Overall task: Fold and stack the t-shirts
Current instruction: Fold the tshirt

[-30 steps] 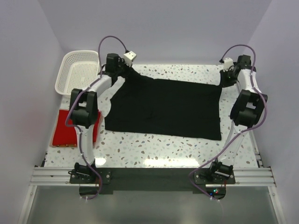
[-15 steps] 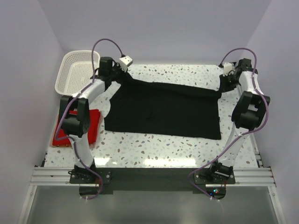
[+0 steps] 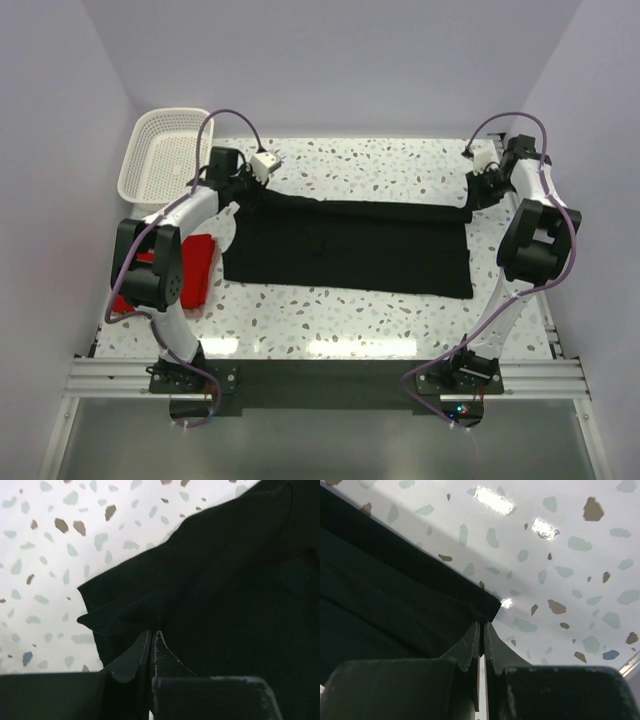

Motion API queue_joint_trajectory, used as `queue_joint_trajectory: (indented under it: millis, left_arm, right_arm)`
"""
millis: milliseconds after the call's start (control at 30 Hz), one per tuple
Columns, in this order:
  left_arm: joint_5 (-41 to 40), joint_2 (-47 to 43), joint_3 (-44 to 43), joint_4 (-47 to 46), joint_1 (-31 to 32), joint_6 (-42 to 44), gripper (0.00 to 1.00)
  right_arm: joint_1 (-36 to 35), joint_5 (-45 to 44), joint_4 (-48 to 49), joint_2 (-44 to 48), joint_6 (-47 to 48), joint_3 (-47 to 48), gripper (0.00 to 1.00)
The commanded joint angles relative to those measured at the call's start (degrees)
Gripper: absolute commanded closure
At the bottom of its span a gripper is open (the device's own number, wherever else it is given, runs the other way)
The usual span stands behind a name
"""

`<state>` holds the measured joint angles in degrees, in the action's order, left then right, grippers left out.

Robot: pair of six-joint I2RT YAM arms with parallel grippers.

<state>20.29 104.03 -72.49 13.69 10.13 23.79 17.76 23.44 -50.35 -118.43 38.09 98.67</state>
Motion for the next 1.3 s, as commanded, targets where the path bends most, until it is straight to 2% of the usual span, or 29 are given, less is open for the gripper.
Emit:
queue_joint_trajectory:
  millis: [0,333,667,967,1267]
  left_arm:
    - [-2.45,-4.27,2.35,2.65,-0.73,0.65,1.0]
    - [-2.63,-1.64,3.67,5.99,-0.46,-1.9,1.0]
    - [-1.75,-2.42,-4.68,11.96,-0.55,-3.23,1.0]
    - [-2.72,-5.15,1.99,12.68,-0.38,-2.17,1.0]
    - [-4.21,-1.46,6.04,10.04,0.42,-4.01,1.0]
  right_arm:
    - [0.52,-1.03,-0.02,2.86,2.61,-1.99,1.0]
    - [0.43,-2.08,1.22,0.75,2.78,-4.1,1.0]
    - [0.43,-1.47,-2.04,2.15,3.57,0.82,1.0]
    - [0.52,-3.22,0.86,1.98,5.16,-4.54,1.0]
    - [0.43,-4.02,1.31,-0.22,5.77,-5.33,1.0]
